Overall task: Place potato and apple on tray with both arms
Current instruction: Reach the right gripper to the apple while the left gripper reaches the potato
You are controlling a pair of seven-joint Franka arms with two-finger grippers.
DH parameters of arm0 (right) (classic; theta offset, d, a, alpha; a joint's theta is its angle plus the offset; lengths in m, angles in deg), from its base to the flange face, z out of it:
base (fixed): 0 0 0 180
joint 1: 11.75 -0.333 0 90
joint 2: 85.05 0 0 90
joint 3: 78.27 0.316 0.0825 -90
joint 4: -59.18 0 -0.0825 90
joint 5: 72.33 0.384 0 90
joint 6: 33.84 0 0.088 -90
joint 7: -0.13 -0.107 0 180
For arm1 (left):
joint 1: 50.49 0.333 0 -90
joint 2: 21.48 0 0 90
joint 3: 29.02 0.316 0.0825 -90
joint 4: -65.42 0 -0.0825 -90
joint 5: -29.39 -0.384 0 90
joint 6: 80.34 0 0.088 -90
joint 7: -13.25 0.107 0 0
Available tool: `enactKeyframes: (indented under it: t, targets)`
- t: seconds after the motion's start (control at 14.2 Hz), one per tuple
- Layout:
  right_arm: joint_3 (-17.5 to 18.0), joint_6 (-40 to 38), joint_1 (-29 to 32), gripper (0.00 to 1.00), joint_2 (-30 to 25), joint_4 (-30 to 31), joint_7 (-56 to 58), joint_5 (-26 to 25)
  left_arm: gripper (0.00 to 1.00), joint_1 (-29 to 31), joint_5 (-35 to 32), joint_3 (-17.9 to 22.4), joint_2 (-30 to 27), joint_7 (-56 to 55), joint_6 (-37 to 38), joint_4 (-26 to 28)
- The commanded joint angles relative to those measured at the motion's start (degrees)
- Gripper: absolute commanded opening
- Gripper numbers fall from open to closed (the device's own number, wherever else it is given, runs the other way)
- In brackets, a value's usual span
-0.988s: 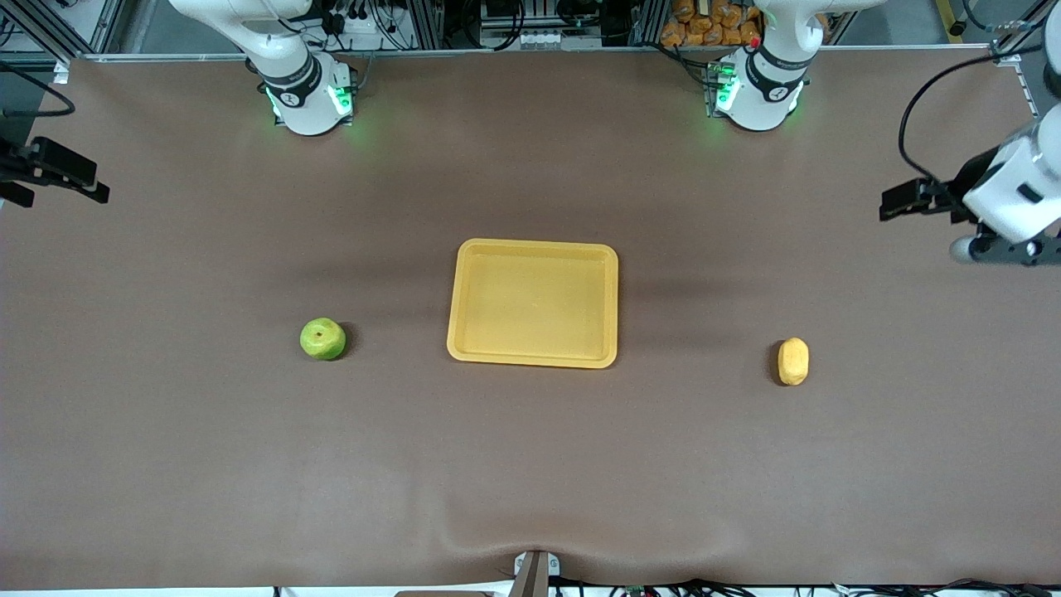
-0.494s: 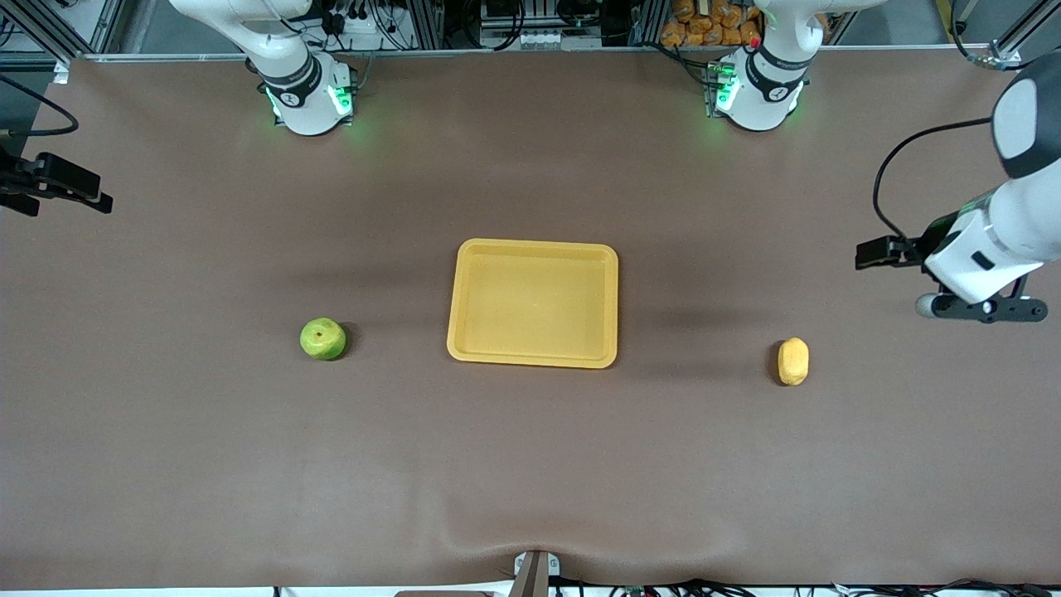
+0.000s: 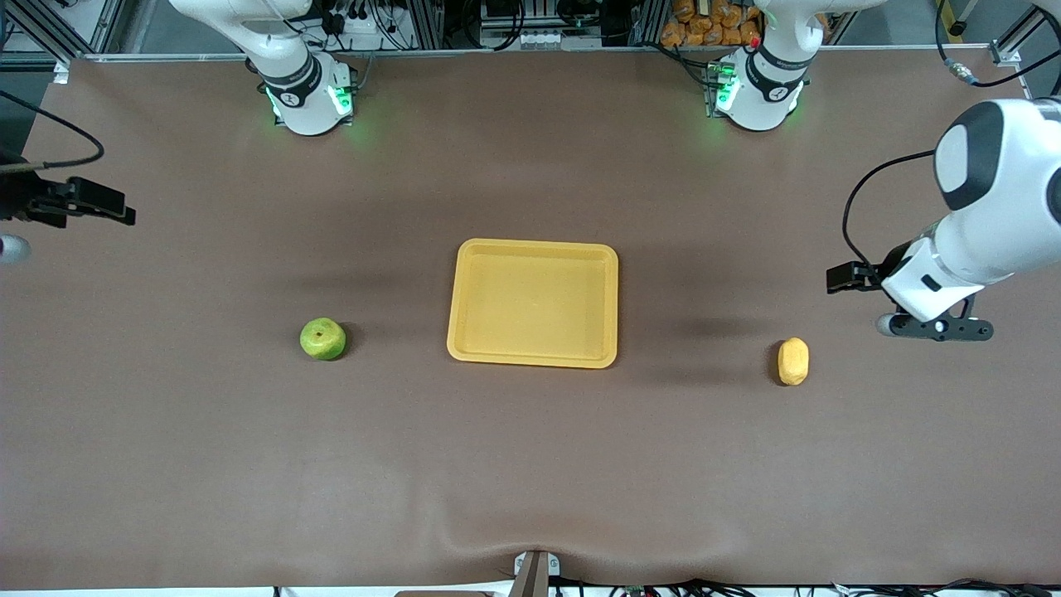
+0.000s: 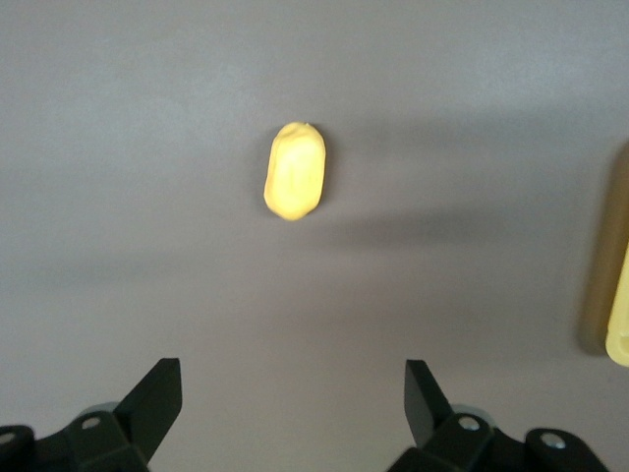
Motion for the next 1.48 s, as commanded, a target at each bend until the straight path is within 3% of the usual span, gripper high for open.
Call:
enactKeyframes:
  t: [0.0, 0.42, 0.78, 1.41]
  targets:
    - [0.2, 0.8, 0.4, 1.0, 0.0, 2.0, 0.8, -0.7, 1.0, 0.2, 0.3, -0.1, -1.7, 0.0, -5.4, 5.0]
    - [0.2, 4.9, 0.4, 1.0, 1.7, 5.7, 0.8, -0.7, 1.0, 0.4, 0.3, -0.1, -0.7, 0.1, -15.7, 11.0]
    - [0.2, 6.1, 0.4, 1.0, 3.6, 8.2, 0.1, -0.7, 1.0, 0.2, 0.3, -0.1, 3.0, 0.1, -19.3, 11.0]
    - [0.4, 22.8, -0.6, 1.0, 3.6, 21.8, -8.3, 0.4, 1.0, 0.1, 0.1, 0.0, 9.4, 0.2, -26.9, 10.9]
